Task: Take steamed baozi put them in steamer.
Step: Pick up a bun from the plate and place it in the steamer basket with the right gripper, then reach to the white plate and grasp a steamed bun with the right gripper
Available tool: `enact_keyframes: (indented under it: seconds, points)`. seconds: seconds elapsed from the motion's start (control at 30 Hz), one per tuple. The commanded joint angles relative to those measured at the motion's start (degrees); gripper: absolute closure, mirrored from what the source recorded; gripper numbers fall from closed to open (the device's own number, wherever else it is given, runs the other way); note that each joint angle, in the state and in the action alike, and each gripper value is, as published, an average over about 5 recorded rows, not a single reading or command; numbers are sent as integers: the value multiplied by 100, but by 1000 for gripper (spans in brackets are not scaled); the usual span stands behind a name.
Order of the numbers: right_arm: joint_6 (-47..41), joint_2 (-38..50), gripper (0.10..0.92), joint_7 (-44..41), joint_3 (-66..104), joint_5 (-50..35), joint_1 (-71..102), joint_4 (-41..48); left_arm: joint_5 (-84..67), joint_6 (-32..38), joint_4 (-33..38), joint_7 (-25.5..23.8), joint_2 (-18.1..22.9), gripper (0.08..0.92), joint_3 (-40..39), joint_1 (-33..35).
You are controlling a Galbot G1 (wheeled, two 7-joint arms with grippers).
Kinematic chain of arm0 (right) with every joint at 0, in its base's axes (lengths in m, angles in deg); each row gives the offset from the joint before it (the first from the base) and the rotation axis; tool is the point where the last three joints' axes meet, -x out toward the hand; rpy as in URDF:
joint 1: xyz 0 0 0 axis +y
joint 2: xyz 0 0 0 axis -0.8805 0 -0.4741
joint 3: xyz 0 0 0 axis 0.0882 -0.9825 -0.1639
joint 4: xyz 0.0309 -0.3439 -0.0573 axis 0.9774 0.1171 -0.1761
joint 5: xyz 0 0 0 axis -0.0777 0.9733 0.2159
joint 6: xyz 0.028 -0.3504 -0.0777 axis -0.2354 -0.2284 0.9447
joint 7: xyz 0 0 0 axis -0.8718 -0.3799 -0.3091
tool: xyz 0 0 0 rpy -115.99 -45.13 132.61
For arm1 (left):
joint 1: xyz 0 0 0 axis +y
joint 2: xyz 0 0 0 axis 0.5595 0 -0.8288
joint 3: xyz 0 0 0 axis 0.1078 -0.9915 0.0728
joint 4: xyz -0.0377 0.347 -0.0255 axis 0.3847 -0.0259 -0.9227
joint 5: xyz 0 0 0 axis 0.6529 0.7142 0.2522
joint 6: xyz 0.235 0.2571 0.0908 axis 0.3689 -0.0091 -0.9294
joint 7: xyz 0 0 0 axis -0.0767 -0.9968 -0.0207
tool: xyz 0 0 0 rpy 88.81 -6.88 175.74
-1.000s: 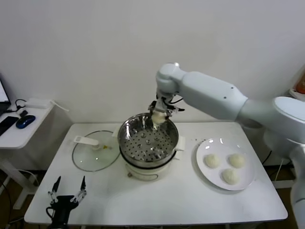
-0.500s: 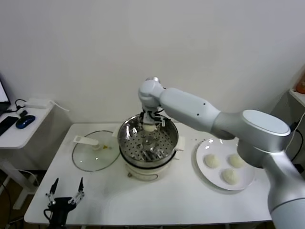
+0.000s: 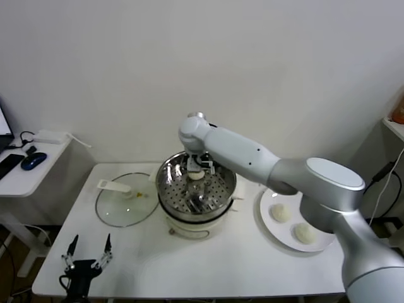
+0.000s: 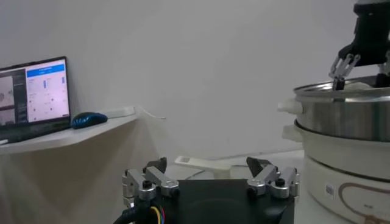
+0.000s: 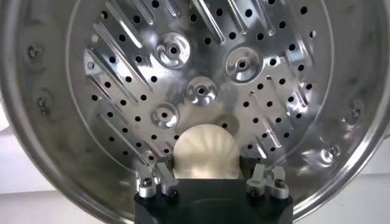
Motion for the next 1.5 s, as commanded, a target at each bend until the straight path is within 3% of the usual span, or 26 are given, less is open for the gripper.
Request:
enact_keyframes:
  seconds: [0.03, 0.2, 0.4, 0.67, 0.87, 1.07, 1.33, 1.4, 1.5]
  points:
    - [118, -114, 327, 44, 217, 417, 122, 284, -3, -6, -12, -3, 4, 177, 0, -14]
    - [139, -180, 321, 79, 290, 441, 174, 389, 0, -2, -29, -1, 6, 177, -5, -16]
    - [220, -193, 229, 59, 393, 403, 191, 411, -4, 2, -27, 2, 5, 177, 1, -12]
    - [233, 124, 203, -185, 123, -459, -290, -93, -9, 7, -15, 7, 9, 177, 7, 9]
    - [-303, 818, 203, -414, -473, -2024, -1064, -979, -6, 5, 1, 9, 22, 177, 0, 13]
    - [-2222, 1927, 203, -110, -1457, -4056, -1959, -1569, -6, -9, 65, 9, 19, 177, -20, 35]
    - [-4052, 3430, 203, 209, -2457, -6796, -2460, -1750, 16, -37, 202, 3, 29, 177, -124, 52]
    - [-4365, 3751, 203, 334, -2571, -7199, -2457, -1848, 15, -32, 206, 3, 19, 177, -137, 58]
    - [-4400, 4153, 203, 326, -2631, -7083, -2335, -1898, 14, -36, 202, 7, 3, 177, -156, 63]
